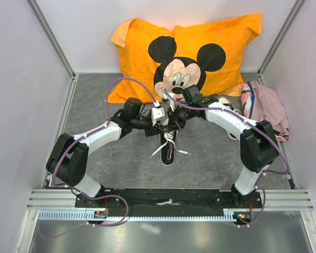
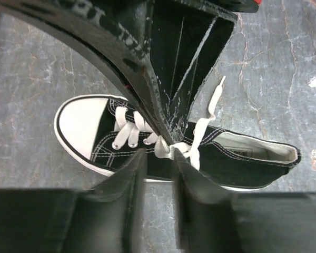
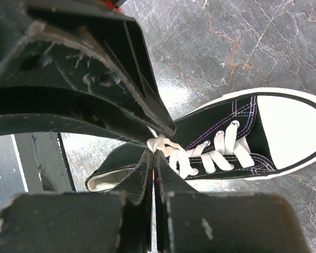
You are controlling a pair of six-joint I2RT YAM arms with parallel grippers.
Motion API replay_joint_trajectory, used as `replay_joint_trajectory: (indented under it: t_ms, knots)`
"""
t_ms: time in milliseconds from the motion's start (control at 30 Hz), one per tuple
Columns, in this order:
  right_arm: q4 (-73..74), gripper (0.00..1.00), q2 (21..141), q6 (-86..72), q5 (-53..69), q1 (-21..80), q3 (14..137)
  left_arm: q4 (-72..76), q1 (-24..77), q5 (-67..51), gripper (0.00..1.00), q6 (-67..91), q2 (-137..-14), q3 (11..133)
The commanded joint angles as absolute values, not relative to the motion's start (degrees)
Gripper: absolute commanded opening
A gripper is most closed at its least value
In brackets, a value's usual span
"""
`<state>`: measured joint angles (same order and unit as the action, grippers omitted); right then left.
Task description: Tie the shoes
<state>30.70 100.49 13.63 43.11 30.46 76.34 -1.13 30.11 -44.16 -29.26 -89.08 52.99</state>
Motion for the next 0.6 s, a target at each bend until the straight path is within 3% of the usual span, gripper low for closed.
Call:
replay_joint_trajectory:
  t_ms: [0, 67, 167, 200, 300, 367, 567]
  knots:
    - [30.41, 0.00, 98.26, 15.21, 44.91, 30.76, 77.61, 1.06, 29.97, -47.02, 0.19, -30.41, -89.56, 55.46]
    - [30.59, 0.02, 98.26, 15.55, 44.56, 30.76, 77.52, 0.70, 29.97, -47.90, 0.04, -30.93, -88.86, 55.37]
    - [30.76, 0.09, 98.26, 15.64, 43.77, 30.76, 77.43, 0.53, 29.62, -48.51, 0.01, -30.77, -87.63, 54.76]
    - [30.85, 0.14, 98.26, 15.64, 43.60, 30.67, 77.52, 0.61, 29.36, -48.69, 0.02, -30.33, -87.45, 54.67]
    - [31.46, 0.44, 98.09, 15.64, 42.37, 30.59, 77.52, 0.35, 28.13, -48.78, 0.02, -28.39, -87.45, 54.49]
    - [31.55, 0.54, 97.65, 15.64, 41.23, 30.15, 77.17, 0.35, 27.34, -48.61, 0.02, -27.51, -87.71, 54.40]
    - [31.20, 0.53, 93.61, 18.36, 36.39, 29.53, 70.77, -1.32, 26.90, -47.64, 0.02, -22.78, -88.94, 53.35]
